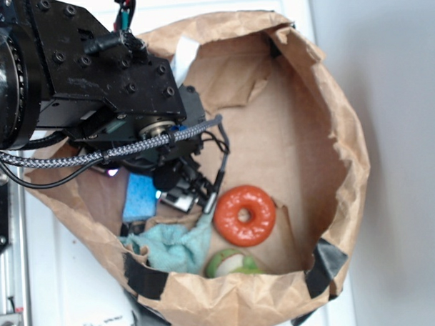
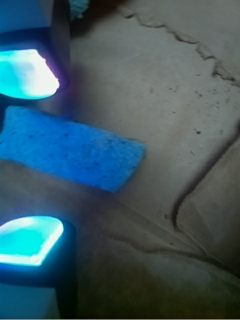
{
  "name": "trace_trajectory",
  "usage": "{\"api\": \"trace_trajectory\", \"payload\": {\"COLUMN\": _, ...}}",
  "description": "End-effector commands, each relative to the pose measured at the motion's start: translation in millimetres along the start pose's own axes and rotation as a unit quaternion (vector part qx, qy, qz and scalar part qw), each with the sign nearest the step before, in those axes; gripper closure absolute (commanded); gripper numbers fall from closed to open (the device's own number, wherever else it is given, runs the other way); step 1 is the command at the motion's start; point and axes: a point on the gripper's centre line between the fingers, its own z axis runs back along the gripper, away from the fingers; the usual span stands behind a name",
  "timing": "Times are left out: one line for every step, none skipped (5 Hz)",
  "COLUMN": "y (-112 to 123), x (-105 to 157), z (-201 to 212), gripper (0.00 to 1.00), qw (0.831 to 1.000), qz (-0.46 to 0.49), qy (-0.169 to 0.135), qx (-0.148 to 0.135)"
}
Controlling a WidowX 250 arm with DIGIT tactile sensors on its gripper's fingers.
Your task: Grab the blue sponge.
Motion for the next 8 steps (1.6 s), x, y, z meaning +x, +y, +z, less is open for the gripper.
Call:
{"api": "trace_trajectory", "payload": {"y": 4, "x": 16, "z": 1, "gripper": 0.00, "qw": 0.999, "qz": 0.026, "qy": -0.016, "qx": -0.015}}
{"api": "trace_trajectory", "payload": {"y": 3, "x": 8, "z": -17, "gripper": 0.00, "qw": 0.999, "qz": 0.003, "qy": -0.034, "qx": -0.024}}
{"api": "trace_trajectory", "payload": {"y": 9, "x": -5, "z": -30, "gripper": 0.00, "qw": 0.998, "qz": -0.023, "qy": -0.061, "qx": -0.027}}
{"api": "trace_trajectory", "payload": {"y": 13, "x": -12, "z": -37, "gripper": 0.00, "qw": 0.995, "qz": -0.040, "qy": -0.088, "qx": -0.030}}
{"api": "trace_trajectory", "payload": {"y": 15, "x": -14, "z": -40, "gripper": 0.00, "qw": 0.993, "qz": -0.054, "qy": -0.098, "qx": -0.026}}
{"api": "trace_trajectory", "payload": {"y": 13, "x": -12, "z": -39, "gripper": 0.61, "qw": 0.992, "qz": -0.075, "qy": -0.101, "qx": -0.020}}
{"api": "trace_trajectory", "payload": {"y": 12, "x": -7, "z": -28, "gripper": 1.00, "qw": 0.993, "qz": -0.072, "qy": -0.094, "qx": -0.018}}
{"api": "trace_trajectory", "payload": {"y": 12, "x": 2, "z": -19, "gripper": 1.00, "qw": 0.993, "qz": -0.071, "qy": -0.092, "qx": -0.019}}
